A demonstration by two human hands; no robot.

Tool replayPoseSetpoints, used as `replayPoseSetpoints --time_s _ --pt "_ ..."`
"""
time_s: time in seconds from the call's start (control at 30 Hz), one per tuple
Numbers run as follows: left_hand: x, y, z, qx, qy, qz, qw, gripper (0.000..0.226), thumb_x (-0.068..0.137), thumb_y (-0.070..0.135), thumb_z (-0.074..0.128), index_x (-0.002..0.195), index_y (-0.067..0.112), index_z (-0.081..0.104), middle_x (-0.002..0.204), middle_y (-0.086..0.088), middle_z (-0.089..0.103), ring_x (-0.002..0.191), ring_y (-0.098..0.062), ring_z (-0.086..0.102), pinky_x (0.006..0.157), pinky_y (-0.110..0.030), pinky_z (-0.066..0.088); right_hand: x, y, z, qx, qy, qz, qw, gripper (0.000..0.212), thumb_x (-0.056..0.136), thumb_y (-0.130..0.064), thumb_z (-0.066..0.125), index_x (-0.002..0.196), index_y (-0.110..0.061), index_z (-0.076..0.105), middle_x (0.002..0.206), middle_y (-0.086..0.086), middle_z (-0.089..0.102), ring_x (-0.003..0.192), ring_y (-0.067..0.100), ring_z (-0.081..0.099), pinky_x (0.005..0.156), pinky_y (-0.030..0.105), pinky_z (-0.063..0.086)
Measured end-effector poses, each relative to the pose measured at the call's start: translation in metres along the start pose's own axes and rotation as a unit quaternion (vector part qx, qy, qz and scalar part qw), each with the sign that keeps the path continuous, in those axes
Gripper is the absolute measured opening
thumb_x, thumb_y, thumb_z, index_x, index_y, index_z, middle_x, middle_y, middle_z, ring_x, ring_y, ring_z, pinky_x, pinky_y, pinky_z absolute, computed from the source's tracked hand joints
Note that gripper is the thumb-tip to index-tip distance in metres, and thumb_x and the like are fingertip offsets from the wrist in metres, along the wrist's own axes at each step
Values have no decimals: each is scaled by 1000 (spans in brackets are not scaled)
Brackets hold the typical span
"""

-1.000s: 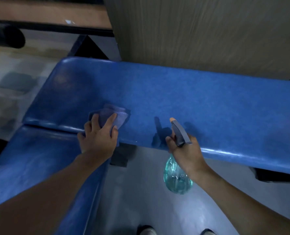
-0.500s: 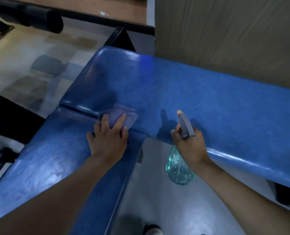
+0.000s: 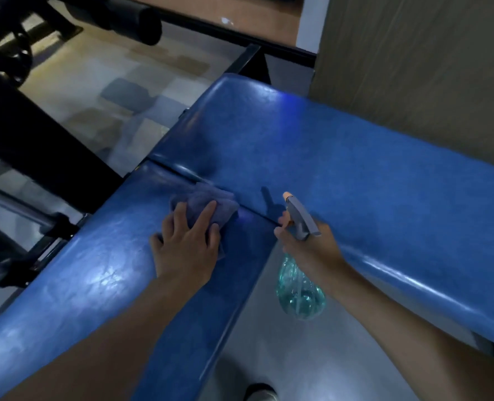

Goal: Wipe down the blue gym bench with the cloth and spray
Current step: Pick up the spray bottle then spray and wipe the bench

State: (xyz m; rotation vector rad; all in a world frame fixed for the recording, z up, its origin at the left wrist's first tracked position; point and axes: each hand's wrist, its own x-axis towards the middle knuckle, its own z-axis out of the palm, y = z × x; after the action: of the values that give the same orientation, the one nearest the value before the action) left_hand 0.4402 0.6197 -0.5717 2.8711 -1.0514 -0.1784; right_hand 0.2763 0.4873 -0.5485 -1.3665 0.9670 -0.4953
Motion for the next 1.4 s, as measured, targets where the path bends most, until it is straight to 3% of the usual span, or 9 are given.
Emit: replayPoseSetpoints --time_s 0.17,0.33,0.43,0.57,0.7,0.87,1.03,1.17,1.4 --pt "-32 -30 -1 -16 -9 -60 998 50 99 52 28 148 52 22 157 -2 16 135 -29 28 104 -50 28 -13 -5 23 -138 -32 -56 988 34 88 -22 59 107 -50 62 68 4 41 62 21 49 72 36 53" --pt "-84 -67 -6 -24 -21 -146 989 51 98 53 23 149 53 17 155 0 14 134 -29 27 105 -50 28 -41 5 36 -138 -103 -50 984 5 85 -21 62 90 -21 63 76 2 60 75 26 57 76 53 54" --pt "-119 -86 -8 -32 -12 -182 983 50 99 53 26 148 52 19 156 0 14 134 -31 29 103 -50 29 -62 6 39 -90 -190 -45 977 22 89 -14 64 105 -29 65 87 3 61 81 18 59 85 41 55" --pt "-149 -101 -7 -33 -4 -219 975 49 99 52 31 148 51 24 156 -1 18 134 -33 30 103 -53 30 -86 16 47 -112 -230 -48 965 32 91 -14 63 78 -40 51 62 -18 48 65 -2 54 65 8 42" --pt "-166 -114 -7 -39 -8 -238 971 49 99 52 31 147 52 23 154 -2 18 134 -32 29 103 -53 29 -111 27 55 -105 -238 -33 965 21 91 -16 62 109 -27 64 71 -15 50 65 3 51 67 23 50" --pt "-192 -133 -9 -49 -10 -246 968 46 99 53 28 144 54 21 153 0 17 133 -31 28 102 -52 28 -136 30 65 -101 -263 1 959 9 89 -21 65 87 -13 62 78 -3 58 65 13 57 70 29 53" --pt "-228 -163 -9 -60 -6 -239 969 45 99 53 27 144 55 21 153 0 17 132 -30 28 102 -51 27 -180 38 87 -107 -261 -48 958 35 91 -14 60 90 -49 64 68 3 35 64 18 42 65 24 45" --pt "-263 -190 -9 -58 -9 -231 971 45 99 54 26 144 56 20 154 1 17 132 -31 28 102 -50 27 -222 53 105 -107 -264 -65 956 48 86 -21 65 103 -66 58 82 -6 54 78 17 53 83 36 48" --pt "-331 -249 -5 -66 9 -241 968 45 98 54 28 142 58 22 154 2 19 131 -30 30 102 -50 27 -286 80 149 -155 -246 -113 950 23 83 -29 59 106 -31 61 63 -5 37 69 36 46 72 48 49"
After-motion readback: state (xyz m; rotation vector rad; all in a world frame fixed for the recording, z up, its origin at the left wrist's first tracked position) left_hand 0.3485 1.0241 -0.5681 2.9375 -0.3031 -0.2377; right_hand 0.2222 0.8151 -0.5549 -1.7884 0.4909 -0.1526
